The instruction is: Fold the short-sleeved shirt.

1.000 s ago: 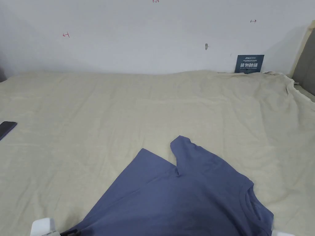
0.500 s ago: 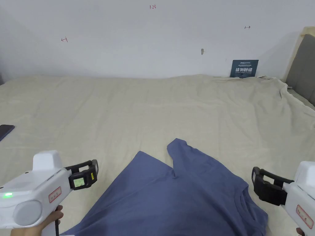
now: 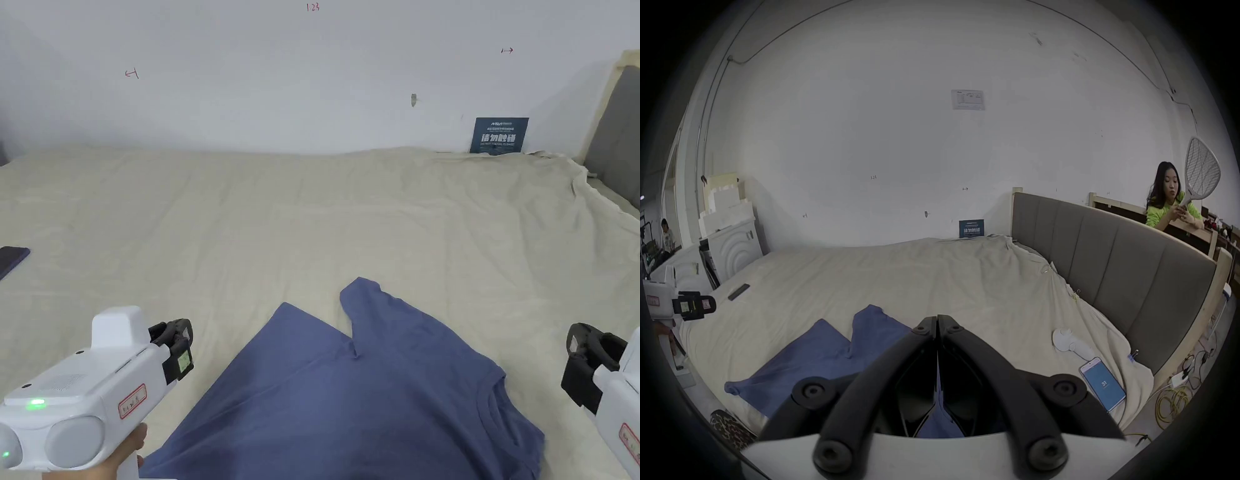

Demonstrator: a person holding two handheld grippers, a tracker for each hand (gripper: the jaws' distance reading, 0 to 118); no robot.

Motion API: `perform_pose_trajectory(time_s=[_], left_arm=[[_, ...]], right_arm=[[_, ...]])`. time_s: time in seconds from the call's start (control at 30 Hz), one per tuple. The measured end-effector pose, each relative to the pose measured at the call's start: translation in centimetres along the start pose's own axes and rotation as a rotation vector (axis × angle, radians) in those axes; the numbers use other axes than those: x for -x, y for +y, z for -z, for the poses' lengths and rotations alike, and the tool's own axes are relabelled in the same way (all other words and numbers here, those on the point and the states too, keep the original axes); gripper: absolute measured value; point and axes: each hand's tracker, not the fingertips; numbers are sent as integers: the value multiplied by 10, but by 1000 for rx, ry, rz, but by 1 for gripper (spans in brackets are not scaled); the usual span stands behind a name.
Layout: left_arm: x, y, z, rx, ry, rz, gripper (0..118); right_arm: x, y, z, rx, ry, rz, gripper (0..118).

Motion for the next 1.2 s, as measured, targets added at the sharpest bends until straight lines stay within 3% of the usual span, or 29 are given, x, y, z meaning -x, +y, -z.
perform_pose_trajectory(time_s=[0.2,0.33,0.37,0.4,0.43,0.47,0.5,0.53,0.9,0.93,1.03,1.13,1.2], left_arm=[[18,-2,-3,62,60,-16,0],[45,-13,-2,168,120,-72,12],[51,-18,1,202,138,-71,23],[58,-24,3,247,160,-65,41],[64,-31,6,287,178,-60,73],[68,-39,8,329,189,-59,92],[73,-46,8,347,186,-69,103],[79,-54,9,357,180,-76,107],[115,-126,41,533,340,-136,104],[115,-130,45,543,349,-132,97],[121,-146,59,599,353,-139,52],[119,-146,55,554,313,-233,18],[116,-145,59,543,284,-239,6]], right_arm=[[4,3,2,-4,7,9,0],[11,6,4,0,22,1,0],[11,6,5,2,25,-1,0],[12,6,6,3,29,-3,0],[14,6,7,5,32,-4,0],[16,6,8,7,35,-5,0],[17,6,8,9,38,-5,0],[18,5,9,12,42,-6,0],[23,-4,23,55,63,-29,0],[23,-5,23,60,65,-28,0],[25,-6,24,73,62,-28,0],[26,-6,26,83,66,-28,0],[27,-7,29,90,66,-36,0]])
